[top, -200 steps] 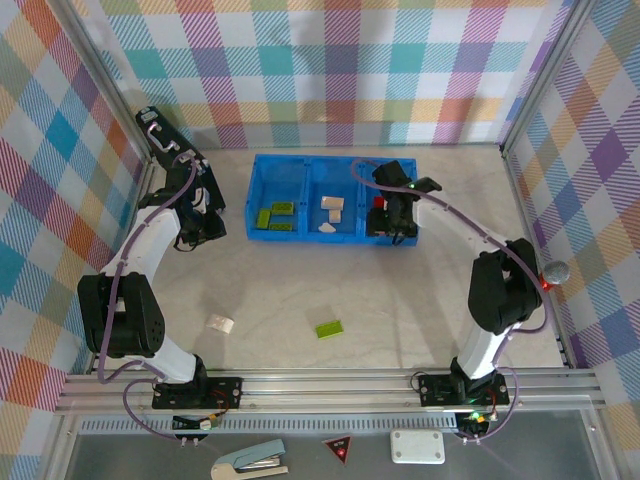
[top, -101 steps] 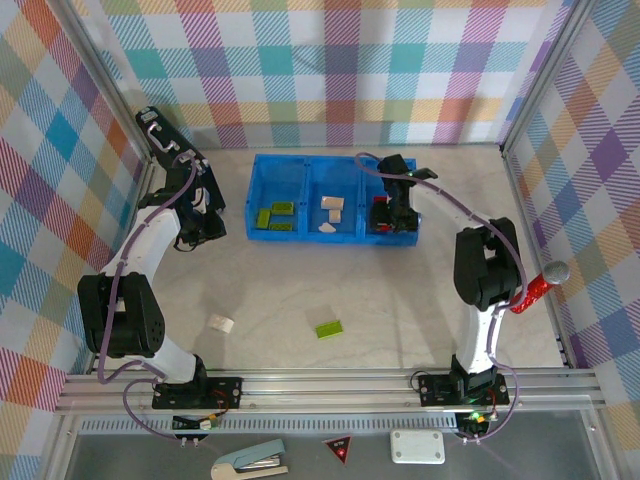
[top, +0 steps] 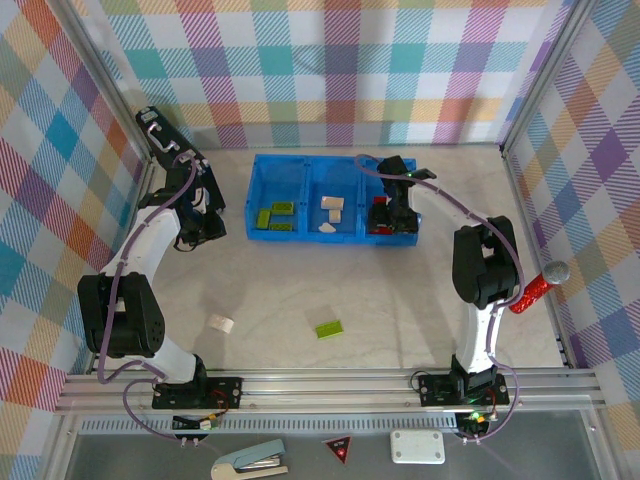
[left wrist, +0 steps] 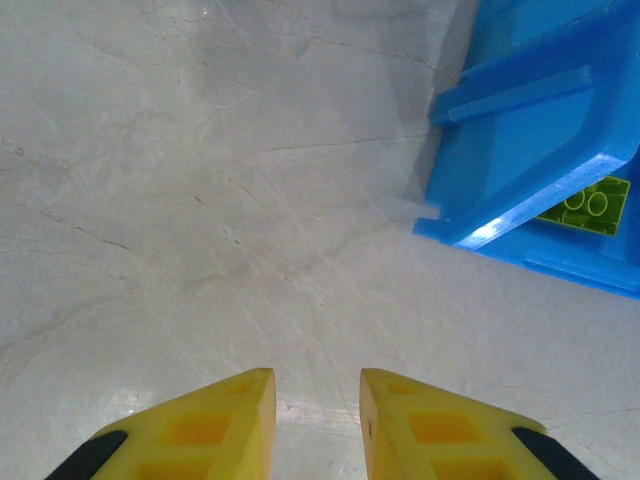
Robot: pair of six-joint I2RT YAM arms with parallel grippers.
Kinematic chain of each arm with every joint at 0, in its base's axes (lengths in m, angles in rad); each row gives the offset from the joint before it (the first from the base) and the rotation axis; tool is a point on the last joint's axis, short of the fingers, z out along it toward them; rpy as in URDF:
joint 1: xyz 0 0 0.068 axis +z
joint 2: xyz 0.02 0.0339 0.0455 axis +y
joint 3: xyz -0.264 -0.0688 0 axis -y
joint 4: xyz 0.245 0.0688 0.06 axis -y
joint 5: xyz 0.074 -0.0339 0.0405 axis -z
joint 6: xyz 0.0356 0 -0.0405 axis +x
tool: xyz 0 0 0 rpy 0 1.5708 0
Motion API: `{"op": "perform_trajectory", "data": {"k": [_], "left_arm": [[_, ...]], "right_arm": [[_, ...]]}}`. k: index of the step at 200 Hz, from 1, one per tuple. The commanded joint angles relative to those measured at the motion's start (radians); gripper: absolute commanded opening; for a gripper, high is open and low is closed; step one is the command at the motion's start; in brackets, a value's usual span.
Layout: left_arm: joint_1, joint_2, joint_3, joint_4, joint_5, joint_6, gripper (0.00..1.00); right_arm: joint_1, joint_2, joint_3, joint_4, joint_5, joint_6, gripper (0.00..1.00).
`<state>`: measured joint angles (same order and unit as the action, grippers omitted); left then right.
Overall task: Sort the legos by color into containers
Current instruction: Place the lego in the container.
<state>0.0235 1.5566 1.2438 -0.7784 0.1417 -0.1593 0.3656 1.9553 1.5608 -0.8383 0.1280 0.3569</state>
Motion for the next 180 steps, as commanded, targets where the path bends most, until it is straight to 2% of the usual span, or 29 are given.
{"op": "perform_trajectory", "data": {"k": [1,60,105,180], "left_arm": [[0.013,0.008,-0.019,-0.002,0.02,0.015,0.29],[-0.011,0.03,0.004,-0.045,0.032,0.002,0.3],[-0.054,0.023,0.003,-0.1,-0.017,-0.029,0.32],[-0.112,-0.137,-0.132,-0.182,-0.126,-0.164,0.33]], "right_arm": [[-0.002,-0.033,0.019,-0.016,-0.019,0.0,0.76],[-0.004,-0.094,-0.012,-0.018,-0.045,0.001,0.76],[-0.004,-0.142,-0.053,-0.008,-0.068,-0.009,0.76],[-0.004,-0.199,-0.119,0.044,-0.142,-0.056,0.76]]}}
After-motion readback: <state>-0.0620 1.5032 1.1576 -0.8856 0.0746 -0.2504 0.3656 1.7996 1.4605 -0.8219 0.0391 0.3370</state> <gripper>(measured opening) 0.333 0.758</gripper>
